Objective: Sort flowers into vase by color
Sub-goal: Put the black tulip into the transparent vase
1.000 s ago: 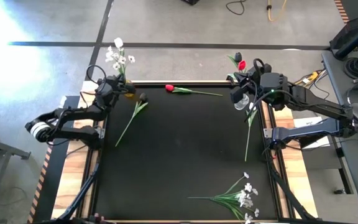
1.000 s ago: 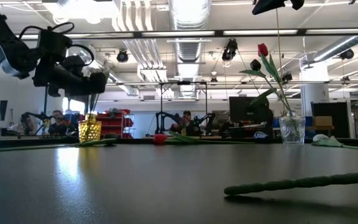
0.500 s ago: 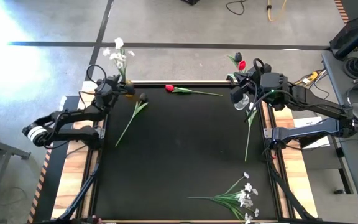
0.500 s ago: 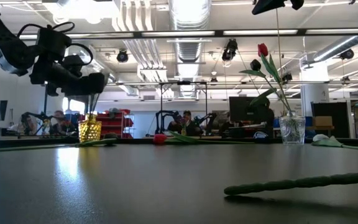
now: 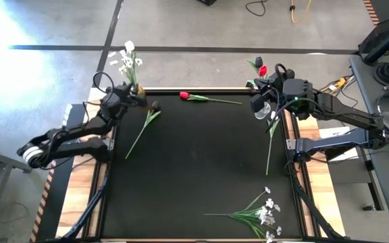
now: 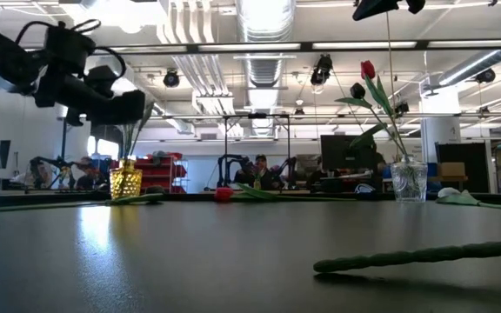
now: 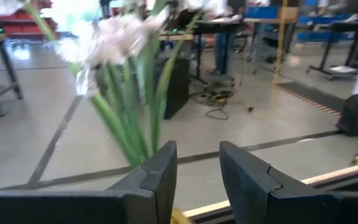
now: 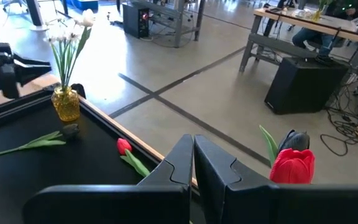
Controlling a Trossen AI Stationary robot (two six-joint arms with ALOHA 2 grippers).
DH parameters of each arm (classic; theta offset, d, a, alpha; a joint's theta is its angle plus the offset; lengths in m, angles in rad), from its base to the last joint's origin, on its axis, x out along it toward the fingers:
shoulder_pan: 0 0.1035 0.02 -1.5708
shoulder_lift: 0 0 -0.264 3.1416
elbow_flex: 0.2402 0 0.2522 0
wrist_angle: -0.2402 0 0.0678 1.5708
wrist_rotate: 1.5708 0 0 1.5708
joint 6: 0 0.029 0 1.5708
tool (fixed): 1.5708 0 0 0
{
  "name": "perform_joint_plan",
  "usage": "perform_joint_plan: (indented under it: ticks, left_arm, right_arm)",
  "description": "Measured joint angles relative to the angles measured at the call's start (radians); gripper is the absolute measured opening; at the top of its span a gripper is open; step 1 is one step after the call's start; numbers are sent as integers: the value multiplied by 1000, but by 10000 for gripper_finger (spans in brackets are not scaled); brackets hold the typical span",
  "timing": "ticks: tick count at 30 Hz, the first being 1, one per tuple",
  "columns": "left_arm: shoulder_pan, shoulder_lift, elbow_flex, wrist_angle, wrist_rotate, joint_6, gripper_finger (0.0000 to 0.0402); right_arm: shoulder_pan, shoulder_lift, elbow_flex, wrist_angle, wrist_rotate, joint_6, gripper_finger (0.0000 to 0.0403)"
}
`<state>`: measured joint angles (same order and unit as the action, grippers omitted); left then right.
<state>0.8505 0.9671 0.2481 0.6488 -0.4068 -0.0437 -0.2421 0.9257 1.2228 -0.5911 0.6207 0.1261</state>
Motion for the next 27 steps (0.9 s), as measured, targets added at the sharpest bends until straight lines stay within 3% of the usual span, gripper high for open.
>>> perform_joint_plan:
  ticks: [7,12,15,21,27]
  left_arm:
    - [-157,-138,16,-124,75,-59,101]
    - [-280,-159,125,-446,107,-80,83]
    - [-325,-127,221,-715,151,-88,70]
    - [-337,-13,377,-1104,389,-204,17]
    - [-316,132,421,-1330,374,-327,6]
  right_arm:
    - [0,0,0,0,-29,-15,9]
    - [0,0,0,-3,-134,-19,9]
    - [0,0,0,-16,-203,-24,9]
    - [0,0,-1,-77,-268,-12,9]
    - [0,-2,-3,-115,-291,-10,9]
